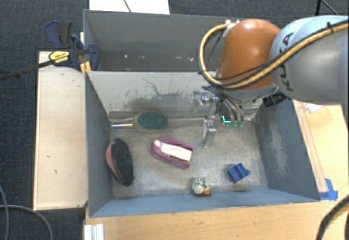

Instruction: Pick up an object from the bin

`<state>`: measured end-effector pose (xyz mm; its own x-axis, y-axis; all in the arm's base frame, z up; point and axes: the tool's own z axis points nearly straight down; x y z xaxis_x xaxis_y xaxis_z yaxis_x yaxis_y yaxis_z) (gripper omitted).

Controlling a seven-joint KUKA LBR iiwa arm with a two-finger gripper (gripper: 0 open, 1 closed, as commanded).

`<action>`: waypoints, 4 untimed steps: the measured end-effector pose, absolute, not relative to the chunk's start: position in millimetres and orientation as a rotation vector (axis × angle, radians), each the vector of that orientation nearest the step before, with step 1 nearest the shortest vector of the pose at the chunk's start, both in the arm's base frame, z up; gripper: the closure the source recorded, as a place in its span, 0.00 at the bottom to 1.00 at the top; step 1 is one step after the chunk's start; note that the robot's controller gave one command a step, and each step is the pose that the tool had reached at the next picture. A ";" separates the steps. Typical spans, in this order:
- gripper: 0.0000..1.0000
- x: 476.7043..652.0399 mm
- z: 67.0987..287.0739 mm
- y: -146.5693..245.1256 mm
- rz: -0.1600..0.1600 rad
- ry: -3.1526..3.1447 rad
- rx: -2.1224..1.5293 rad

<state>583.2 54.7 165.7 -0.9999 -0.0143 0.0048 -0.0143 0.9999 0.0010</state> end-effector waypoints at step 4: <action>0.00 575.0 71.9 99.8 -0.002 -3.100 0.541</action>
Offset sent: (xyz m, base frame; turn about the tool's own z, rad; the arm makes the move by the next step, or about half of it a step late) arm -0.0944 0.0454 -0.0957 -0.6156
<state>575.0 99.8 71.9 -0.9408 -0.3389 -0.0053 -0.3389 0.9408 0.0006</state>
